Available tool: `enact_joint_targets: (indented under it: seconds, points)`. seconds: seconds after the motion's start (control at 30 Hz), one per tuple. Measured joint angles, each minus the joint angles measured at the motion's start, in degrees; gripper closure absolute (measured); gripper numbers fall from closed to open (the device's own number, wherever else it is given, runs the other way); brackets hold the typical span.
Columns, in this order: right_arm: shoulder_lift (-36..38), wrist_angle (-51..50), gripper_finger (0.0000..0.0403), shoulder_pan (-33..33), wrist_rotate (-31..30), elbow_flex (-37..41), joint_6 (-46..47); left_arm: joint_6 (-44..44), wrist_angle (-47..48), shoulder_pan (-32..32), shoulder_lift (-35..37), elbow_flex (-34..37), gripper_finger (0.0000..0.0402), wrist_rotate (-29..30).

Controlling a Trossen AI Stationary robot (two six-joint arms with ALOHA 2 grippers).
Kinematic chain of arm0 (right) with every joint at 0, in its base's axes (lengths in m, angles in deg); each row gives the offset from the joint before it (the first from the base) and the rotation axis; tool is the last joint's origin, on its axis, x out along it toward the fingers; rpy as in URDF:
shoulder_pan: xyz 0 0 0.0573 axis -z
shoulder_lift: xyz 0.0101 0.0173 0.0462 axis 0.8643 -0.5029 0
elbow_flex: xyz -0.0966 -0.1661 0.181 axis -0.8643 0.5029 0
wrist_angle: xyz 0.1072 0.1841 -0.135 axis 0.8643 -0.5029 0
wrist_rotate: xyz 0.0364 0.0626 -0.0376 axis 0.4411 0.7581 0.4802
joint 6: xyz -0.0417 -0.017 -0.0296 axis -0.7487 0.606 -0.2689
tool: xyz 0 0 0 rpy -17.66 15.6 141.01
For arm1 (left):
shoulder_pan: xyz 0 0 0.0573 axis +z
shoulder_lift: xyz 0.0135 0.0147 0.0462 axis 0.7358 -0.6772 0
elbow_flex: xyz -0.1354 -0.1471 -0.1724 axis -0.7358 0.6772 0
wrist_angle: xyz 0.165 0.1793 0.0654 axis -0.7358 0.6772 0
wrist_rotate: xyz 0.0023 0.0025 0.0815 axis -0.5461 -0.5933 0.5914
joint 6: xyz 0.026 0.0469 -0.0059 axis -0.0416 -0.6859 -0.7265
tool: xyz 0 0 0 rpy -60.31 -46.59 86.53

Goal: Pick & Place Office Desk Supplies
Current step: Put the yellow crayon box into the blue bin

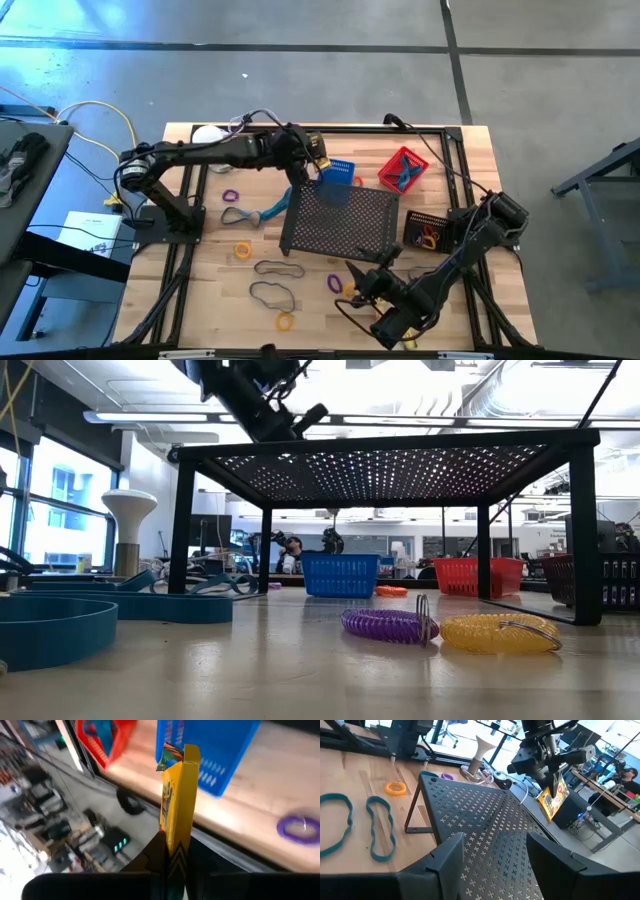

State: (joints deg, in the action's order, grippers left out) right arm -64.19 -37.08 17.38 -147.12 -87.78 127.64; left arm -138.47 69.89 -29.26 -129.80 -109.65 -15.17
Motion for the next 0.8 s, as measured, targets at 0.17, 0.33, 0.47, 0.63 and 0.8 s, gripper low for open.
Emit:
enact_joint_targets:
  seconds: [0.17,0.33,0.47,0.63,0.8]
  points:
    - [0.00,0.64,0.0200,1.27,-0.04,0.00,0.00,-0.62,1.13,1.52,-0.24,-0.01,0.0370,-8.08]
    - [-0.02,0.65,0.0200,2.87,0.41,0.00,0.01,-3.28,0.24,2.92,-2.53,-0.02,0.0370,-8.81]
    - [-0.02,0.64,0.0200,3.91,1.17,0.00,-0.13,-3.79,-1.65,3.58,-4.91,-0.01,0.0370,-8.95]
    - [-0.02,0.57,0.0200,4.66,2.02,0.00,-0.50,-3.55,-2.65,3.53,-5.42,-0.02,0.0370,-14.40]
    - [-0.02,0.18,0.0200,4.66,2.04,0.00,-0.61,-2.85,-2.85,3.55,-7.53,-0.22,0.0369,-15.43]
